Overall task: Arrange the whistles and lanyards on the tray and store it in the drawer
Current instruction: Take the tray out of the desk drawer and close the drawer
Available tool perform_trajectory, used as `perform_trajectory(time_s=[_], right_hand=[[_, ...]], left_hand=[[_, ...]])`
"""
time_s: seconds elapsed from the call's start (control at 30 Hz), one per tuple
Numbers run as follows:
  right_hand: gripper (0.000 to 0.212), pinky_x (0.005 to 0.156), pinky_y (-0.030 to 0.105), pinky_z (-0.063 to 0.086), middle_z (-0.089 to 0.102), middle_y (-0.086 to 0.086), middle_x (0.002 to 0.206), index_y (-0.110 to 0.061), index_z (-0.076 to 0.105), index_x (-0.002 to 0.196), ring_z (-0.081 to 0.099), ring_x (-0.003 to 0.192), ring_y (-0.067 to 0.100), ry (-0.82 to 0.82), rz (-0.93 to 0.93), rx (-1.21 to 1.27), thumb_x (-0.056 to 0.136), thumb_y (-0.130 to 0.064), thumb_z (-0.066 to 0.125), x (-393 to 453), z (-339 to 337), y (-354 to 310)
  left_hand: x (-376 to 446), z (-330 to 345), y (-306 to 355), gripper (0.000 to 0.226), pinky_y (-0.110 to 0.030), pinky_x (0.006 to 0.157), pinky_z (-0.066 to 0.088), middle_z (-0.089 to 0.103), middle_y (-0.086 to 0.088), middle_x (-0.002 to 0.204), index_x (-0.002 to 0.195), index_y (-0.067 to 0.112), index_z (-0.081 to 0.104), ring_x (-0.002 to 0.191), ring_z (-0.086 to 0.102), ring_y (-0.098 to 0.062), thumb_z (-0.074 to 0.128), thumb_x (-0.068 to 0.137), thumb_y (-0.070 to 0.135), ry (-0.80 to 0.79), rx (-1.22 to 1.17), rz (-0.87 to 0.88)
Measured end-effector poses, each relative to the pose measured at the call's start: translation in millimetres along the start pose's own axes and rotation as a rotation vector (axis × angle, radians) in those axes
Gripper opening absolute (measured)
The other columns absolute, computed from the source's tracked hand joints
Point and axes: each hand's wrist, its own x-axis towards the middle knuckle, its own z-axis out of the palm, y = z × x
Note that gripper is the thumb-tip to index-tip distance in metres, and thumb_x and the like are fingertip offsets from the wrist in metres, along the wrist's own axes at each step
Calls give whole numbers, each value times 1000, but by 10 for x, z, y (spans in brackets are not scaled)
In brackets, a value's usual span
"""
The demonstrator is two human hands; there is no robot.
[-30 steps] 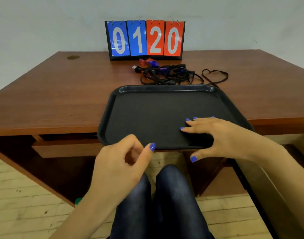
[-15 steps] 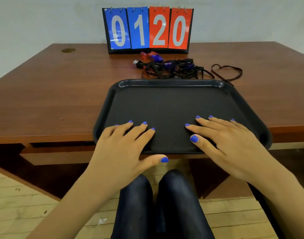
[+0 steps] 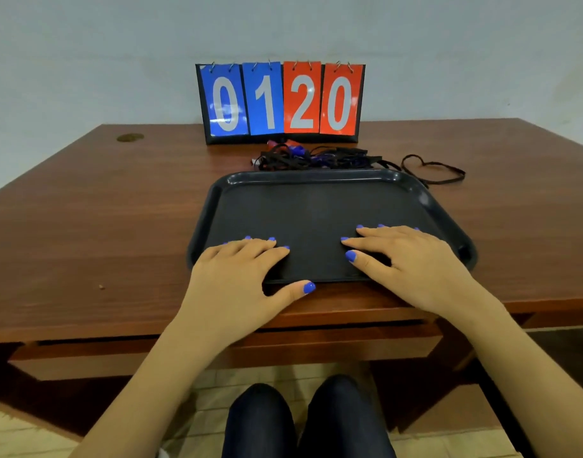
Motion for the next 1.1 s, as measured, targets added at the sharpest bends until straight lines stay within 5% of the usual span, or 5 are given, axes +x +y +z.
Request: perform_trajectory(time_s=[0.17,0.4,0.73,0.9,1.1], right_hand=[[58,112,40,28,36,-19,147,-49,40,132,30,137,7,29,-23,-16,84,-69,15,33,38,58],[50,117,50,2,28,-7,151,-30,35,141,15,144,11,494,-39,-27,95,-48,25,-592,315,280],[66,113,49,-14,7,-4,158,-36,26,143,-10,144,15,162,920,-22,88,-64,5,-2623,651,1226],[58,114,58,-4,0,4,158,-31,22,146,-10,145,25,-31,1326,-8,92,-51,34,-3331,636,1382],[70,116,53,9,6,9,157,-26,10,147,3,144,31,520,1536,287,90,-43,48,-3640,683,1210]], left_hand=[[12,7,12,79,-35,83,48,65,10,117,113,30,64,107,61,-17,15,77,79,-4,-42,-18],[-21,-19,18,83,-35,90,44,57,12,129,121,33,59,121,52,-13,12,72,81,-62,-45,-46],[-377,275,1332,43,-38,113,18,41,-7,143,124,19,52,134,31,-19,47,85,35,122,-455,641],[-271,516,1886,61,-47,112,10,33,-17,147,137,15,39,138,17,-30,54,82,37,30,-252,601],[-170,505,2187,78,-53,111,5,26,-27,147,144,9,22,138,21,-39,59,80,33,31,-231,404]])
